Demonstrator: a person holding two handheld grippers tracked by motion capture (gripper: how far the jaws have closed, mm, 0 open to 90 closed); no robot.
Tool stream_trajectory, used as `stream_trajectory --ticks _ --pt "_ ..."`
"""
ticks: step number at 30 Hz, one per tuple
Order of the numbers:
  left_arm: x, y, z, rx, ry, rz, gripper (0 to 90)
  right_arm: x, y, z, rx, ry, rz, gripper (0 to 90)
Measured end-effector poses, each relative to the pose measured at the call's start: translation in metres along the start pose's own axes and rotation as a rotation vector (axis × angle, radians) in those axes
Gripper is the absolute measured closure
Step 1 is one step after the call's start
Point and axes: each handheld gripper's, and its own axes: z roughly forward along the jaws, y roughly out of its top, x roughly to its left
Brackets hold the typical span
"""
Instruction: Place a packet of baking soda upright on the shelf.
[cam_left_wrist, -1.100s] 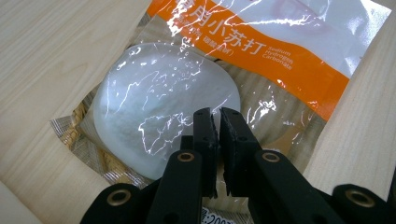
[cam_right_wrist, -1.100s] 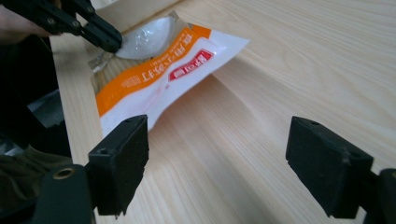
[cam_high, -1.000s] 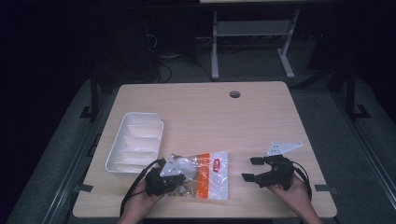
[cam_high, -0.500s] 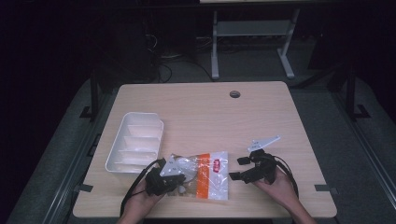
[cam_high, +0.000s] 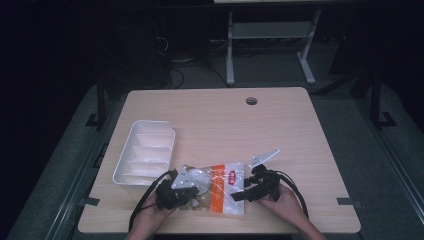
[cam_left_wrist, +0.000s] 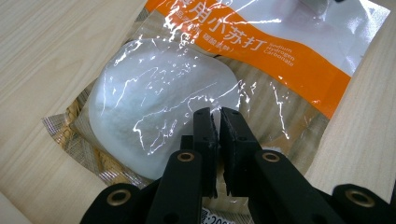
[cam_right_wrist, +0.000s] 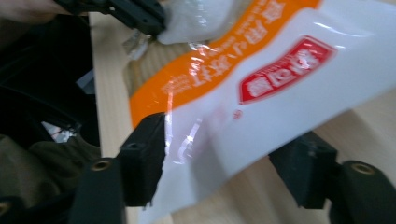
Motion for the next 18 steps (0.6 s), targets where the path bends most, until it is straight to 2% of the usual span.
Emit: stream_trajectory --ticks 6,8,11,15,18 --pt "0.0 0.0 0.0 0.0 0.001 0.0 84.3 0.001 0.001 0.006 -0.002 0.01 0.019 57.2" --pt "0.0 0.0 0.0 -0.001 0.0 0.0 83.9 -0.001 0.002 0.01 0.004 0.024 0.044 61.3" --pt "0.0 0.0 0.001 0.0 -0.002 0.0 83.3 0.0 0.004 0.018 0.019 0.042 0.049 66.7" --pt "-0.001 0.0 0.001 -0.003 -0.004 -0.003 81.7 0.004 0.009 0.022 0.003 0.039 0.042 79.0" --pt "0.0 0.0 0.0 -0.011 -0.013 -0.011 78.7 0.002 0.009 0.021 -0.007 0.047 0.059 84.9"
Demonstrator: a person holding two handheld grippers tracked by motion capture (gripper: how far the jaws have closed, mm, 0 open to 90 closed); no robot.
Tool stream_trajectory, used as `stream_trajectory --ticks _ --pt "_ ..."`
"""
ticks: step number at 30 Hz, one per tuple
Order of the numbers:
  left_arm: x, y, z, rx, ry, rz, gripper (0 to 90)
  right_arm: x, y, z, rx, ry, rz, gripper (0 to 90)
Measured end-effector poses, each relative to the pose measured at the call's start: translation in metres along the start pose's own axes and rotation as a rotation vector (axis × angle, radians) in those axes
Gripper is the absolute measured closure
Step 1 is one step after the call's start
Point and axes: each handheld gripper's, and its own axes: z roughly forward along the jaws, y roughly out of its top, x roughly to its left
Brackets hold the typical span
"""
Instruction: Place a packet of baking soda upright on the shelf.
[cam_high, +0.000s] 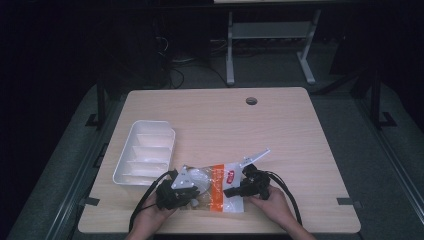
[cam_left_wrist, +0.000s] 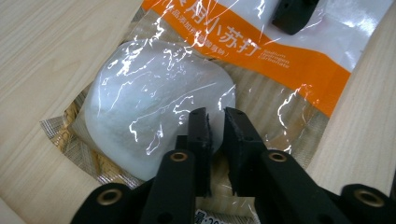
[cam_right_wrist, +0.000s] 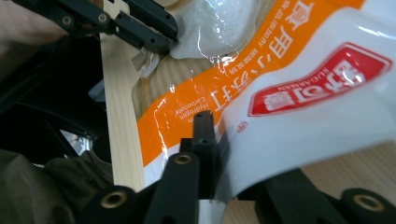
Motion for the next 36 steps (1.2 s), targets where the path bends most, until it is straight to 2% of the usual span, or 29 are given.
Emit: stream_trajectory --ticks 2,11,12,18,21,27,31,36 --pt "0.0 0.0 -0.001 -0.01 -0.002 -0.001 76.9 0.001 0.0 -0.002 -0.011 -0.005 -0.001 88.7" --pt "0.002 0.001 -0.007 -0.065 -0.019 -0.031 70.2 0.007 0.006 -0.022 -0.054 -0.022 -0.047 89.4" --pt "0.002 0.002 -0.008 -0.081 -0.026 -0.037 69.7 0.011 0.009 -0.029 -0.059 -0.043 -0.074 89.5" --pt "0.002 0.004 -0.009 -0.108 -0.037 -0.047 67.5 0.018 0.016 -0.047 -0.074 -0.083 -0.128 89.6" --pt "0.003 0.005 -0.011 -0.137 -0.061 -0.067 64.3 0.026 0.025 -0.064 -0.074 -0.117 -0.178 89.7" --pt "0.006 0.012 -0.015 -0.204 -0.102 -0.106 57.4 0.043 0.044 -0.085 -0.029 -0.164 -0.275 89.7" --pt "0.009 0.019 -0.02 -0.254 -0.133 -0.108 50.6 0.053 0.057 -0.096 0.012 -0.173 -0.338 89.8" --pt "0.012 0.029 -0.022 -0.295 -0.146 -0.107 40.6 0.064 0.071 -0.103 0.08 -0.181 -0.42 89.8"
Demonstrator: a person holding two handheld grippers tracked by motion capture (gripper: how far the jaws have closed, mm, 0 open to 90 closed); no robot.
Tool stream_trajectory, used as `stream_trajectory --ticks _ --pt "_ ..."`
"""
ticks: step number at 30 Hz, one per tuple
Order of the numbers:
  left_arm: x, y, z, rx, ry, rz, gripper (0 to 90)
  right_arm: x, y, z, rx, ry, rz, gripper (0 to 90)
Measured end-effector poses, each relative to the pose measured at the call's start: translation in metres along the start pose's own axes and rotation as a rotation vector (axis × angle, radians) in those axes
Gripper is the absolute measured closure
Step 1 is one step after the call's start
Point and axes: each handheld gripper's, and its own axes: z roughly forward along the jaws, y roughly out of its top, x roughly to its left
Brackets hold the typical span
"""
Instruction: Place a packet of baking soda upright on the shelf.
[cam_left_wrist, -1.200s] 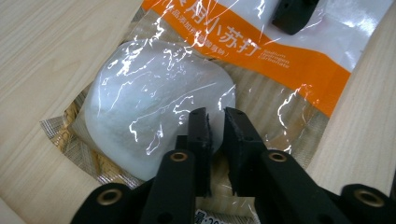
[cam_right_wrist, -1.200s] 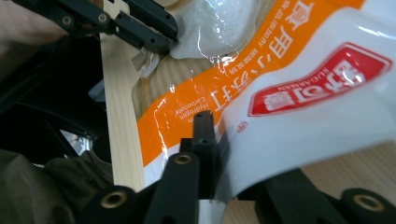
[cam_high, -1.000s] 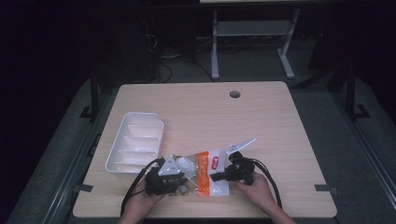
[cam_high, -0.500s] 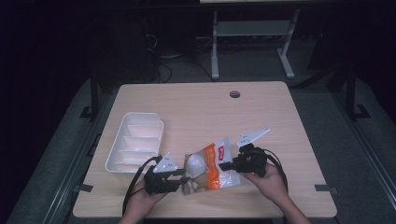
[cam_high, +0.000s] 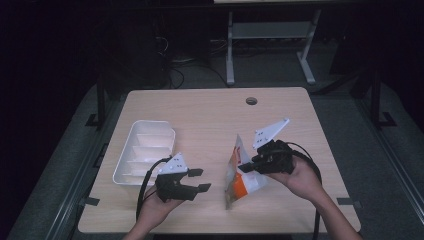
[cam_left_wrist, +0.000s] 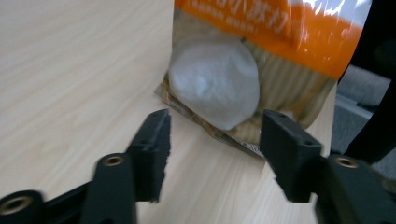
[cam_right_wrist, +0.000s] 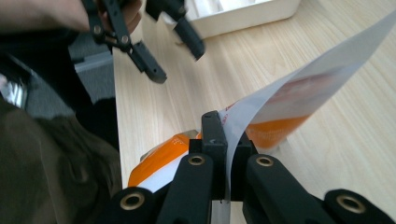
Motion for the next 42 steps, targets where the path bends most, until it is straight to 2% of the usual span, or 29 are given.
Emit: stream_trajectory --ticks 3,4,5,7,8,9,11,12,13,14,15,16,17,18,19,20,23,24,25,27,29,31,32,33,36,38,42 --pt "0.004 0.01 0.003 -0.038 -0.021 0.002 35.5 0.003 0.008 -0.003 0.036 0.004 -0.047 89.8" --pt "0.004 0.01 0.003 -0.038 -0.021 0.002 34.1 0.003 0.008 -0.003 0.036 0.004 -0.047 89.8" --pt "0.007 0.014 0.005 -0.043 -0.025 0.007 31.9 0.006 0.014 -0.004 0.054 0.021 -0.082 89.8" --pt "0.008 0.015 0.007 -0.049 -0.028 0.007 28.4 0.009 0.019 -0.004 0.081 0.025 -0.105 89.8" --pt "0.01 0.018 0.009 -0.051 -0.042 0.003 28.4 0.009 0.019 -0.004 0.081 0.025 -0.105 89.8" --pt "0.012 0.02 0.012 -0.061 -0.055 0.005 26.4 0.013 0.024 -0.002 0.113 0.04 -0.138 89.8" --pt "0.014 0.021 0.013 -0.072 -0.078 0.012 25.4 0.016 0.029 0.001 0.134 0.059 -0.171 89.8" --pt "0.014 0.021 0.013 -0.072 -0.078 0.012 25.3 0.016 0.029 0.001 0.134 0.059 -0.171 89.8" --pt "0.014 0.021 0.015 -0.075 -0.095 0.014 25.3 0.018 0.031 0.001 0.136 0.064 -0.18 89.8" --pt "0.015 0.021 0.017 -0.078 -0.156 0.018 24.9 0.022 0.037 0.004 0.142 0.083 -0.21 89.8" --pt "0.015 0.021 0.017 -0.078 -0.156 0.018 29.0 0.022 0.037 0.004 0.142 0.083 -0.21 89.8" --pt "0.013 0.02 0.018 -0.076 -0.22 0.049 38.6 0.025 0.041 0.008 0.153 0.087 -0.227 89.8" --pt "0.013 0.02 0.018 -0.076 -0.22 0.049 46.3 0.025 0.041 0.008 0.153 0.087 -0.227 89.8" --pt "0.011 0.02 0.018 -0.074 -0.24 0.072 46.3 0.026 0.042 0.01 0.158 0.091 -0.229 89.8" --pt "0.007 0.02 0.018 -0.065 -0.237 0.106 61.3 0.026 0.045 0.013 0.161 0.095 -0.233 89.8" --pt "0.007 0.02 0.018 -0.065 -0.237 0.106 62.8 0.025 0.045 0.014 0.159 0.098 -0.232 89.8" --pt "0.008 0.018 0.015 -0.062 -0.246 0.1 75.7 0.023 0.045 0.013 0.155 0.089 -0.226 89.8" --pt "0.01 0.017 0.015 -0.067 -0.259 0.084 75.7 0.022 0.045 0.012 0.15 0.085 -0.223 89.8" --pt "0.01 0.017 0.015 -0.07 -0.267 0.074 81.4 0.02 0.044 0.011 0.139 0.078 -0.213 89.7" --pt "0.009 0.017 0.015 -0.067 -0.264 0.081 85.7 0.019 0.042 0.011 0.13 0.08 -0.21 89.6" --pt "0.007 0.017 0.014 -0.071 -0.257 0.085 88.7 0.02 0.041 0.011 0.128 0.072 -0.208 89.5" --pt "0.006 0.017 0.012 -0.093 -0.242 0.084 89.0 0.018 0.037 0.009 0.088 0.074 -0.191 87.0" --pt "0.006 0.017 0.012 -0.093 -0.242 0.084 89.1 0.018 0.037 0.009 0.088 0.074 -0.191 87.0" --pt "0.006 0.017 0.01 -0.101 -0.238 0.076 89.1 0.014 0.031 0.007 0.041 0.052 -0.162 70.1" --pt "0.008 0.017 0.008 -0.107 -0.224 0.059 89.1 0.006 0.017 0.006 -0.019 0.075 -0.1 55.7" --pt "0.009 0.016 0.008 -0.109 -0.22 0.053 89.2 0.004 0.006 0.006 -0.06 0.093 -0.07 50.9" --pt "0.013 0.015 0.005 -0.115 -0.205 0.035 89.1 0.001 -0.011 0.008 -0.109 0.103 -0.03 50.2"
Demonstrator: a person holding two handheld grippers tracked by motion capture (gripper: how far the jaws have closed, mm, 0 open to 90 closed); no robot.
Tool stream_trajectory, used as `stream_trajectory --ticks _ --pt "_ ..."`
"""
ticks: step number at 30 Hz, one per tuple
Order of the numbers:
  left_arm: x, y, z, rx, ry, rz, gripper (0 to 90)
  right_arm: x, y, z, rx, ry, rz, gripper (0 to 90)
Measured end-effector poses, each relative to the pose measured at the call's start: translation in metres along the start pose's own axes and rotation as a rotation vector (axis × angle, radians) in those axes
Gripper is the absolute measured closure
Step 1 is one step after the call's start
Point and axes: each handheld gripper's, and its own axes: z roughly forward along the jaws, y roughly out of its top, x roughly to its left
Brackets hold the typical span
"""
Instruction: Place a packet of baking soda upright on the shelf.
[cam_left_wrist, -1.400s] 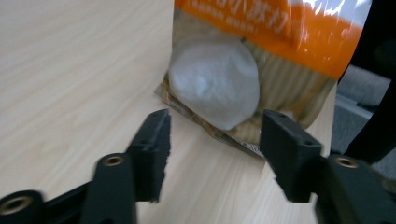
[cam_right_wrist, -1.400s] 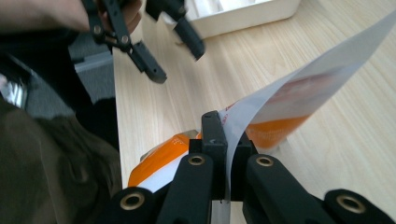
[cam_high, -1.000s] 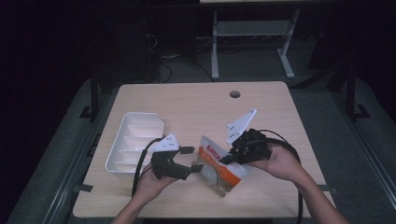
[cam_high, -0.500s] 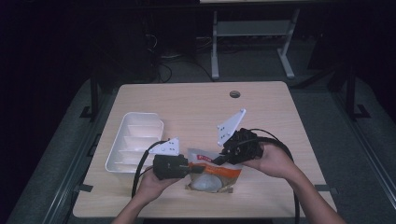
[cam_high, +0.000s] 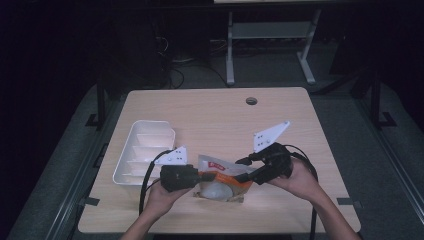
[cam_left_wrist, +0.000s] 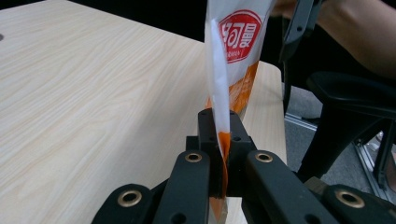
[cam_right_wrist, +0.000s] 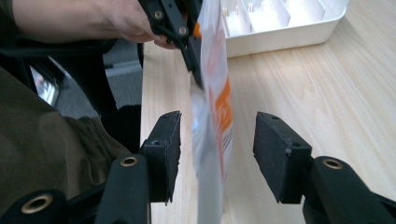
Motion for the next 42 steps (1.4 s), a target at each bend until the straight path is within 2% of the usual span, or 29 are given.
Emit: stream_trajectory --ticks 1,3,6,7,8,9,11,12,13,16,19,20,23,25,27,28,30,33,35,39,42 --pt "0.001 0.0 -0.001 -0.007 0.0 -0.008 89.1 0.0 -0.011 0.001 -0.031 -0.011 0.016 51.0" --pt "0.002 0.0 -0.001 -0.012 0.003 -0.012 89.1 0.0 -0.019 0.004 -0.057 -0.012 0.026 53.9" --pt "0.001 0.0 -0.002 -0.013 0.011 -0.012 89.1 0.001 -0.032 0.011 -0.098 -0.038 0.039 57.0" --pt "0.001 0.0 -0.002 -0.013 0.011 -0.012 89.1 0.001 -0.032 0.011 -0.098 -0.038 0.039 57.0" --pt "0.001 0.0 -0.003 -0.016 0.014 -0.014 89.1 0.0 -0.035 0.012 -0.11 -0.032 0.046 58.7" --pt "0.001 0.0 -0.003 -0.017 0.017 -0.016 89.1 -0.001 -0.043 0.019 -0.144 -0.031 0.064 60.9" --pt "0.001 0.0 -0.003 -0.019 0.02 -0.021 89.1 -0.001 -0.045 0.02 -0.159 -0.031 0.07 62.9" --pt "0.002 0.0 -0.004 -0.021 0.02 -0.023 89.1 -0.002 -0.05 0.023 -0.188 -0.016 0.082 69.3" --pt "0.002 -0.001 -0.004 -0.023 0.019 -0.026 89.1 -0.002 -0.05 0.023 -0.188 -0.016 0.082 69.3" --pt "0.003 -0.001 -0.004 -0.028 0.022 -0.031 89.1 -0.004 -0.053 0.029 -0.182 -0.016 0.092 79.1" --pt "0.003 -0.002 -0.005 -0.033 0.019 -0.038 89.0 -0.003 -0.051 0.03 -0.186 -0.014 0.089 82.3" --pt "0.003 -0.002 -0.005 -0.033 0.021 -0.041 88.9 -0.003 -0.05 0.031 -0.184 -0.007 0.092 88.8" --pt "0.003 -0.003 -0.006 -0.029 0.02 -0.039 88.3 -0.003 -0.049 0.032 -0.175 0.011 0.105 89.4" --pt "0.002 -0.004 -0.006 -0.021 0.025 -0.036 86.8 -0.001 -0.045 0.03 -0.162 0.014 0.089 89.6" --pt "0.001 -0.004 -0.006 -0.012 0.041 -0.023 80.0 0.002 -0.041 0.027 -0.15 0.002 0.074 89.7" --pt "-0.002 -0.004 -0.007 -0.005 0.072 -0.012 76.2 0.006 -0.038 0.022 -0.132 -0.012 0.058 89.8" --pt "-0.003 -0.004 -0.008 -0.009 0.089 -0.005 74.3 0.01 -0.035 0.018 -0.104 -0.033 0.039 89.8" --pt "-0.003 -0.004 -0.01 -0.014 0.113 -0.015 68.5 0.013 -0.032 0.011 -0.081 -0.058 0.026 89.8" --pt "-0.003 -0.004 -0.011 -0.01 0.115 -0.022 65.2 0.012 -0.032 0.005 -0.084 -0.072 0.031 89.8" --pt "-0.006 -0.007 -0.012 -0.001 0.143 -0.011 63.0 0.01 -0.032 -0.003 -0.091 -0.094 0.035 89.8" --pt "-0.01 -0.009 -0.014 0.012 0.152 -0.002 61.1 0.006 -0.028 -0.014 -0.104 -0.129 0.037 89.8"
